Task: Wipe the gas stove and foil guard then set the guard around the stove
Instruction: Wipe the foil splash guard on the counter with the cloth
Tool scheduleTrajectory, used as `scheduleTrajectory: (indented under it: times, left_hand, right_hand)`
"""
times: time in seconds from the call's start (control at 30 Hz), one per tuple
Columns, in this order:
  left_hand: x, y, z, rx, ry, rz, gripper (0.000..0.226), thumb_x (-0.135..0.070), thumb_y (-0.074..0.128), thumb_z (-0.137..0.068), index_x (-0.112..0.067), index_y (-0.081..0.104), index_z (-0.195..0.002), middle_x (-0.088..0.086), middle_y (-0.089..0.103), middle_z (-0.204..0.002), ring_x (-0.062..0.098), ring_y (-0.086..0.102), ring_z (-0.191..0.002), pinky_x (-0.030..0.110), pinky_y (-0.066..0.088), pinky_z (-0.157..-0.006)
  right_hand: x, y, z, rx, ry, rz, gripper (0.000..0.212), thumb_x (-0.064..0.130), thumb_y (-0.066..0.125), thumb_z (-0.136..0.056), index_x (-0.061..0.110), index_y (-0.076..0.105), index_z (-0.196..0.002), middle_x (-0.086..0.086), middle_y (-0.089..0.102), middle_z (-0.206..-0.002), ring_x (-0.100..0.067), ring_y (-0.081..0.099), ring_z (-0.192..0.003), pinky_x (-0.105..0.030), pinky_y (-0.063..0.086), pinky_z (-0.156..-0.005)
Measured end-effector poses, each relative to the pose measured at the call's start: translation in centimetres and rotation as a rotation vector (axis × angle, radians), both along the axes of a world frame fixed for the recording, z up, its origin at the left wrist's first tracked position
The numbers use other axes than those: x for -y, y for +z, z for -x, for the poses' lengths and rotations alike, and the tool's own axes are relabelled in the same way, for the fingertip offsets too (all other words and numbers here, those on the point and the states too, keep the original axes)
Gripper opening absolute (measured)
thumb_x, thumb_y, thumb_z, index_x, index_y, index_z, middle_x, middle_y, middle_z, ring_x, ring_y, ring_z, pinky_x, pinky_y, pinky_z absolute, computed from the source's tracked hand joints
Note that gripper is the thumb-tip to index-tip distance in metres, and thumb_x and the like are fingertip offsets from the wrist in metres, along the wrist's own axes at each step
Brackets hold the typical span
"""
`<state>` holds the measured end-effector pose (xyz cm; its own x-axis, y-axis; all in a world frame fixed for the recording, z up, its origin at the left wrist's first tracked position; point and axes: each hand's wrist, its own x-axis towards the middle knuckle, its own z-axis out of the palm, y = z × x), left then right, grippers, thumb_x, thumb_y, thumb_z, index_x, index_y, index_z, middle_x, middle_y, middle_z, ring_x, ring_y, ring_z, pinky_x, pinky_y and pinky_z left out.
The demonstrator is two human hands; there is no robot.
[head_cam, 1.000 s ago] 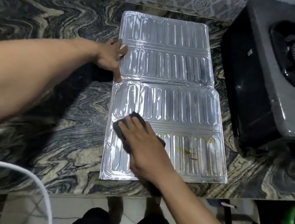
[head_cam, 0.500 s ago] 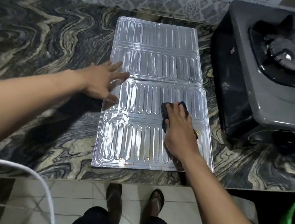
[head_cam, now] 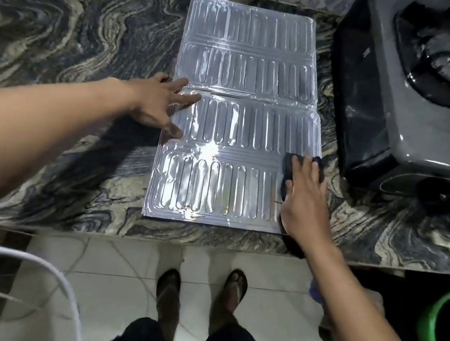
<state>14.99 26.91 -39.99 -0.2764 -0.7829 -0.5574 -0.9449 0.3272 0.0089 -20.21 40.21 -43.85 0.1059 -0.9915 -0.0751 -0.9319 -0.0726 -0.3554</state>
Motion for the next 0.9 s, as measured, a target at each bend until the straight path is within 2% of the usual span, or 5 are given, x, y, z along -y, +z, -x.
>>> scheduleTrajectory:
  times: [0.13, 0.33, 0.5, 0.67, 0.9]
  left_hand:
    - [-0.2, 0.1, -0.1, 0.006, 0.002, 0.004, 0.101, -0.081, 0.052, -0.071, -0.056, -0.009, -0.148, -0.008, -0.016, -0.164, 0.041, -0.005, -0.149, 0.065, 0.013, -0.116]
    - [-0.4, 0.4, 0.3, 0.012, 0.001, 0.01, 0.1, -0.076, 0.055, -0.076, -0.053, -0.008, -0.15, -0.004, -0.016, -0.164, 0.044, -0.003, -0.148, 0.059, 0.012, -0.119]
    - [-0.8, 1.0, 0.7, -0.003, 0.023, -0.004, 0.096, -0.069, 0.057, -0.082, -0.05, -0.007, -0.152, -0.004, -0.018, -0.164, 0.042, -0.006, -0.149, 0.053, 0.005, -0.119]
    - [-0.8, 0.8, 0.7, -0.022, 0.039, -0.019, 0.098, -0.067, 0.059, -0.081, -0.049, -0.007, -0.152, -0.002, -0.018, -0.164, 0.043, -0.008, -0.148, 0.056, 0.005, -0.12]
    - [-1.0, 0.9, 1.2, -0.025, 0.065, 0.001, 0.099, -0.061, 0.063, -0.082, -0.046, -0.004, -0.153, 0.001, -0.015, -0.164, 0.041, -0.005, -0.149, 0.051, 0.005, -0.12]
  right_hand:
    - [-1.0, 0.5, -3.8, -0.063, -0.083, 0.016, 0.07, 0.003, 0.048, -0.094, 0.007, 0.013, -0.155, -0.016, 0.009, -0.163, -0.029, 0.001, -0.151, -0.048, 0.0, -0.122]
    - [-2.7, 2.1, -16.6, 0.059, 0.32, 0.071, 0.067, -0.01, 0.053, -0.064, 0.014, 0.045, -0.126, -0.009, 0.046, -0.132, -0.028, 0.04, -0.124, -0.046, 0.038, -0.104]
    - [-7.5, 1.1, -18.5, 0.047, 0.57, 0.03, 0.075, 0.008, 0.05, -0.087, 0.012, 0.019, -0.155, -0.01, 0.015, -0.163, -0.021, 0.006, -0.151, -0.038, -0.003, -0.12]
    - [-7.9, 0.7, -13.5, 0.04, 0.576, -0.005, 0.078, 0.011, 0.054, -0.089, 0.017, 0.015, -0.156, -0.004, 0.011, -0.164, -0.016, 0.004, -0.151, -0.031, -0.009, -0.119]
    - [-5.5, 0.7, -4.0, 0.02, 0.199, -0.021, 0.077, -0.003, 0.044, -0.091, 0.017, 0.01, -0.157, -0.003, 0.001, -0.164, -0.015, -0.005, -0.15, -0.034, -0.005, -0.121]
